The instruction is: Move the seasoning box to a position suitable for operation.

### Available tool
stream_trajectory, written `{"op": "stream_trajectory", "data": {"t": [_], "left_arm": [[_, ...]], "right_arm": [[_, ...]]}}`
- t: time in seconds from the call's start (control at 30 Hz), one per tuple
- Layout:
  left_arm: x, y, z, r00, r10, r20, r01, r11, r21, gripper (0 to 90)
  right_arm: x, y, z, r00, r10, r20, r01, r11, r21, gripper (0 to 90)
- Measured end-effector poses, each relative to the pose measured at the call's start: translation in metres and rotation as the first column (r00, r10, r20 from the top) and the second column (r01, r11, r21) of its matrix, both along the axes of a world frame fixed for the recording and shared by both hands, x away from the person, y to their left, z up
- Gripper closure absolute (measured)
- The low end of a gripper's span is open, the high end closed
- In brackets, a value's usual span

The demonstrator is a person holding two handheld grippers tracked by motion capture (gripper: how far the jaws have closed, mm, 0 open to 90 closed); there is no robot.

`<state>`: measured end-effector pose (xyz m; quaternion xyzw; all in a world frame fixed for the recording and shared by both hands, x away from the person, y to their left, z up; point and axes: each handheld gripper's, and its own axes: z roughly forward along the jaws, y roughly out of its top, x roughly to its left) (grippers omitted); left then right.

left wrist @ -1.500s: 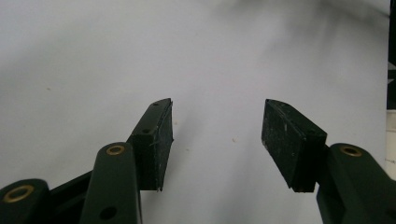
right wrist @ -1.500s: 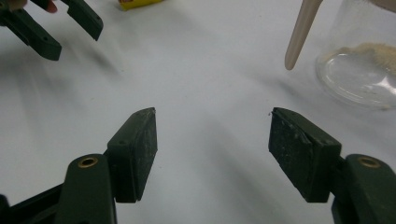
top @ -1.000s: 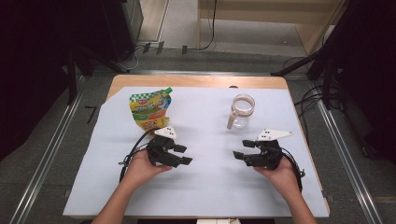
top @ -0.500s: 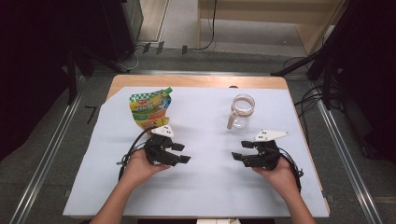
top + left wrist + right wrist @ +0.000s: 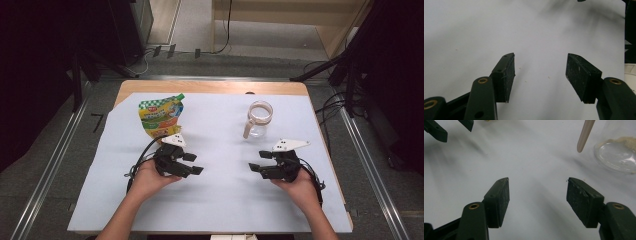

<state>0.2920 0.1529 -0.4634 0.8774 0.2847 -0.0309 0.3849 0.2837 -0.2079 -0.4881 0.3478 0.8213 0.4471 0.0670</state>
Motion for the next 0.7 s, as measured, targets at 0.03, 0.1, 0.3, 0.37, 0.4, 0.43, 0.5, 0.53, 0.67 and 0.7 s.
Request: {"op": "stream_trajectory", "data": {"t": [0.03, 0.1, 0.3, 0.37, 0.4, 0.43, 0.5, 0.53, 0.67, 0.7], "left_arm": [[0.0000, 0.0000, 0.0000, 1.0000, 0.000, -0.001, 0.000, 1.0000, 0.002, 41.1], [-0.0002, -0.0002, -0.0003, 1.0000, -0.003, 0.000, 0.003, 1.0000, 0.006, 41.0], [-0.0011, 0.0030, 0.0022, 1.0000, 0.005, -0.004, -0.005, 0.9999, -0.014, 40.3], [-0.0014, 0.0042, 0.0022, 1.0000, 0.006, 0.000, -0.006, 1.0000, -0.007, 40.8], [-0.0013, 0.0047, 0.0020, 1.0000, 0.008, 0.000, -0.008, 1.0000, 0.000, 40.8], [-0.0012, 0.0052, 0.0017, 1.0000, 0.009, -0.003, -0.009, 1.0000, 0.001, 40.7], [-0.0011, 0.0056, 0.0017, 0.9999, 0.013, -0.004, -0.013, 0.9999, -0.002, 40.7], [-0.0011, 0.0058, 0.0018, 0.9999, 0.014, -0.003, -0.014, 0.9999, -0.006, 40.7], [-0.0010, 0.0062, 0.0015, 0.9999, 0.012, -0.005, -0.012, 0.9999, -0.006, 40.5], [-0.0010, 0.0062, 0.0015, 0.9999, 0.012, -0.005, -0.012, 0.9999, -0.006, 40.5]], "right_arm": [[0.0000, -0.0002, 0.0002, 1.0000, -0.003, 0.000, 0.003, 1.000, 0.002, 36.1], [0.0003, -0.0011, 0.0006, 1.0000, -0.009, 0.003, 0.009, 1.000, 0.003, 35.5], [0.0003, -0.0035, 0.0019, 0.9996, -0.026, 0.008, 0.026, 0.999, 0.018, 35.5], [0.0006, -0.0041, 0.0020, 0.9996, -0.026, 0.009, 0.026, 0.999, 0.019, 35.5], [0.0007, -0.0042, 0.0019, 0.9996, -0.027, 0.006, 0.027, 0.999, 0.019, 35.5], [0.0009, -0.0041, 0.0018, 0.9996, -0.029, 0.001, 0.029, 0.999, 0.017, 35.6], [0.0009, -0.0039, 0.0018, 0.9994, -0.033, -0.002, 0.033, 0.999, 0.013, 36.3], [0.0010, -0.0039, 0.0019, 0.9992, -0.038, -0.010, 0.038, 0.999, 0.012, 36.3], [0.0029, -0.0064, 0.0031, 0.9987, -0.051, 0.003, 0.051, 0.998, 0.020, 36.3], [0.0029, -0.0064, 0.0031, 0.9987, -0.051, 0.003, 0.051, 0.998, 0.020, 36.3]]}}
